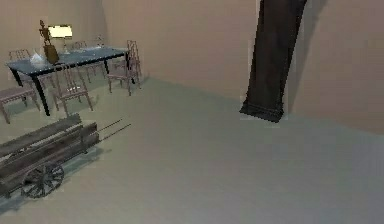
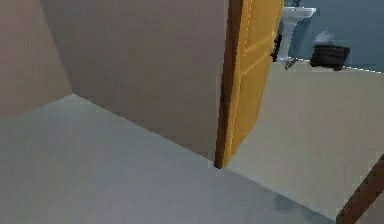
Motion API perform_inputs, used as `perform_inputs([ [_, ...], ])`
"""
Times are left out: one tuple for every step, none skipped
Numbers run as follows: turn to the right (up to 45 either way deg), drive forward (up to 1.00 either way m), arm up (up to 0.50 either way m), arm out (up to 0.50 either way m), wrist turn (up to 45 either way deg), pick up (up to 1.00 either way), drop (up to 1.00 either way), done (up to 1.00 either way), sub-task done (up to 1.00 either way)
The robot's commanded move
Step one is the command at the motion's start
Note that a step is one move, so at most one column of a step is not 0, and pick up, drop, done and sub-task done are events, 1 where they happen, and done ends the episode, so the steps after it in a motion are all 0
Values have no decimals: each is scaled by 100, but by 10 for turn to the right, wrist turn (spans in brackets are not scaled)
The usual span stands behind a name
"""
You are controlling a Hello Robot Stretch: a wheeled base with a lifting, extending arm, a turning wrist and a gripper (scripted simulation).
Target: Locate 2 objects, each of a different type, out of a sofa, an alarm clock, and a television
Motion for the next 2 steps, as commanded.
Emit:
perform_inputs([
  [-30, 0, 0, 0, 0, 0, 0, 0, 0],
  [0, 100, 0, 0, 0, 0, 0, 0, 0],
])
